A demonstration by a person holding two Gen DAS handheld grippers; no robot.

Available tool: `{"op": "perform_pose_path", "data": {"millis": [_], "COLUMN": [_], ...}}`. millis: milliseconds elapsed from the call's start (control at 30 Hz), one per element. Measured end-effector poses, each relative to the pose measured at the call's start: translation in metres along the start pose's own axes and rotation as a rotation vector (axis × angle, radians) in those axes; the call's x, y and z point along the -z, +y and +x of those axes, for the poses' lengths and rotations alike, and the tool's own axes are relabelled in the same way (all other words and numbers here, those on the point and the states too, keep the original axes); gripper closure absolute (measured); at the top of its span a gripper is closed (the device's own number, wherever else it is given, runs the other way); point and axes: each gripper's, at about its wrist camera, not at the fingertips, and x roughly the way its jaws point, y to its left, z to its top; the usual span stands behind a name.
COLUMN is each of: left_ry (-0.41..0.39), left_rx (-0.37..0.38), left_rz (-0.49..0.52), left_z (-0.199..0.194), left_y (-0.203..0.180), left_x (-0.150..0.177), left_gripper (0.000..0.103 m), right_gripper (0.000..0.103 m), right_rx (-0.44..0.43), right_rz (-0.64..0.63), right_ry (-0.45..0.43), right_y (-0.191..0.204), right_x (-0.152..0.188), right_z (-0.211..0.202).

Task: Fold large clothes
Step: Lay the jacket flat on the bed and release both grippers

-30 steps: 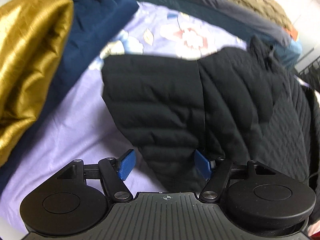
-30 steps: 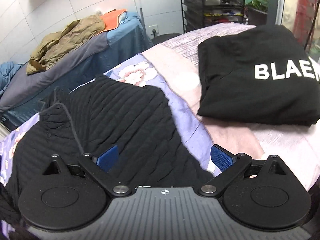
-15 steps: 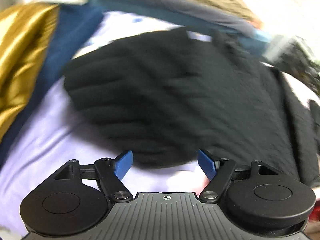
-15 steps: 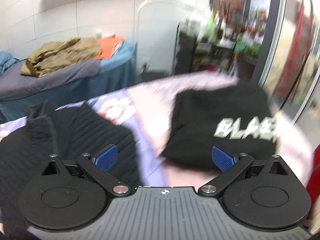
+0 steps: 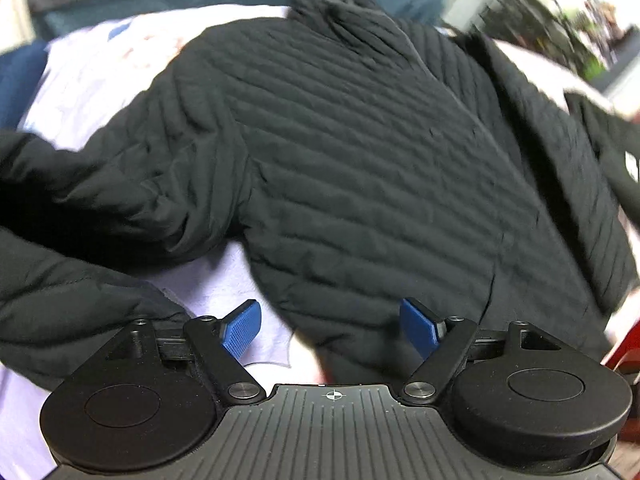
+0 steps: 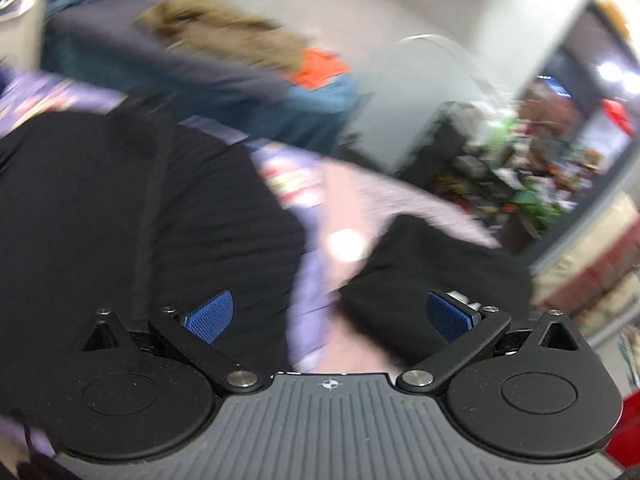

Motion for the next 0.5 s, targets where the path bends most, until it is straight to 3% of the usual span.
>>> {"op": "perform_pose_path", "data": {"millis": [133,333,500], "left_ry": [0.023,0.036,0.067], "left_rx": [0.013,0.053,-0.006], "left_rz": [0.074,0.087,0.036], "left_z": [0.004,0.006,0.011], "left_y": [-0.015,-0.04,-0.046], "left_x": [0.003,0.009,0.019], "left_gripper": [0.0,0.0,0.0], "right_gripper": [0.001,0.004,0.008], "right_rx": [-0.058,-0.118,-0.155], "right_rz": [-0.065,-0.091,-0.155], "right_ry": [0.065,0.164,0.241], "right_y": [0.054,0.088,0.105], "right_x": [0.018,0.028,0.042], "right_z": [0.006,0.038,0.071]}}
